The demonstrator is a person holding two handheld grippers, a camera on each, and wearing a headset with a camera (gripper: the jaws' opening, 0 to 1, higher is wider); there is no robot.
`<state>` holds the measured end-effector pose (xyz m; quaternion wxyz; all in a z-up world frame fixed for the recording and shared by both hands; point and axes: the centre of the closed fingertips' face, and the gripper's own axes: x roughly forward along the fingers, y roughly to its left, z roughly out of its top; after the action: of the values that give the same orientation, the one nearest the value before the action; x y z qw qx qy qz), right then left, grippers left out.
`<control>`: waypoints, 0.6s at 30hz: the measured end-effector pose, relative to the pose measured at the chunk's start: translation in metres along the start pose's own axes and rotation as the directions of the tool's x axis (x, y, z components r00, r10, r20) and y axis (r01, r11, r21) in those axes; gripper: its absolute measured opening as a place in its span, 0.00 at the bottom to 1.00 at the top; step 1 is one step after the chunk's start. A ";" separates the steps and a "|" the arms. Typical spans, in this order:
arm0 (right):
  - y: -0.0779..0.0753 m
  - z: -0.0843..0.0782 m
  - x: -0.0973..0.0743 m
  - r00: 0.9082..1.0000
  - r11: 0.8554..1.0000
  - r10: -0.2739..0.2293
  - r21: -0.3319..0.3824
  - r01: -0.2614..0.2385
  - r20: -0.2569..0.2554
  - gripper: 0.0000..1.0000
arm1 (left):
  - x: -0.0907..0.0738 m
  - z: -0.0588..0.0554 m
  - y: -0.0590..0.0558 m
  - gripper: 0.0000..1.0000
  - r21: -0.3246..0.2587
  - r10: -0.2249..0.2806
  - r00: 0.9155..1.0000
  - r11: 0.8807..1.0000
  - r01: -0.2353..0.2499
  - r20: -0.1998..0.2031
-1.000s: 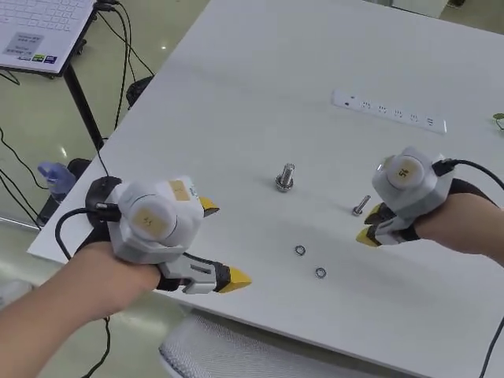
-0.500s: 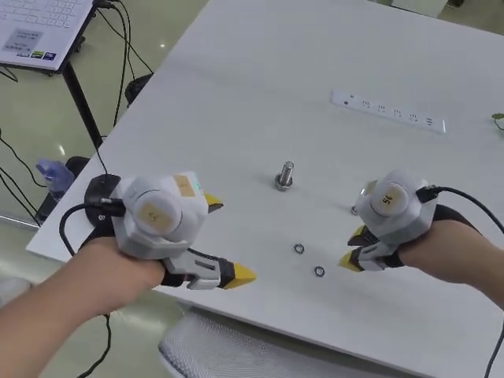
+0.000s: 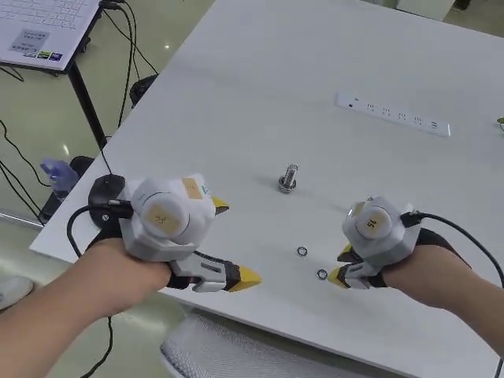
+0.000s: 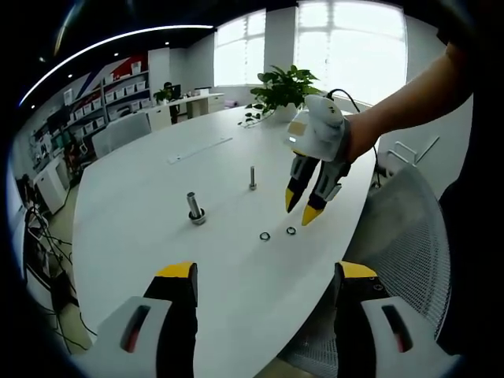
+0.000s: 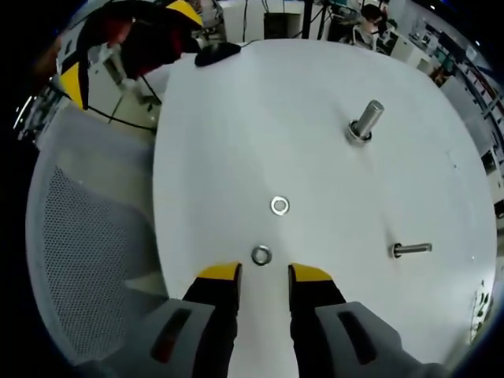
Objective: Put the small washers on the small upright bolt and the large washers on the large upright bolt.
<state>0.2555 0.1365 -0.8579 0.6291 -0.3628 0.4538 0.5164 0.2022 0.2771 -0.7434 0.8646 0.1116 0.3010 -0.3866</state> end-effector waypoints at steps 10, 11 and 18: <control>0.004 -0.002 0.017 1.000 1.000 -0.014 0.014 0.015 -0.021 0.25 | -0.001 -0.002 0.000 0.70 0.000 0.002 1.000 1.000 -0.002 -0.006; 0.004 -0.002 0.017 1.000 1.000 -0.014 0.016 0.014 -0.021 0.25 | -0.001 -0.002 0.000 0.70 0.000 0.003 1.000 1.000 -0.003 -0.006; 0.005 -0.002 0.021 1.000 1.000 -0.017 0.017 0.018 -0.026 0.24 | -0.005 -0.004 -0.001 0.69 -0.006 0.007 1.000 1.000 -0.007 -0.008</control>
<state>0.2513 0.1424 -0.8779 0.6308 -0.3681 0.4630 0.5022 0.1970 0.2811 -0.7441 0.8650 0.1114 0.3052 -0.3824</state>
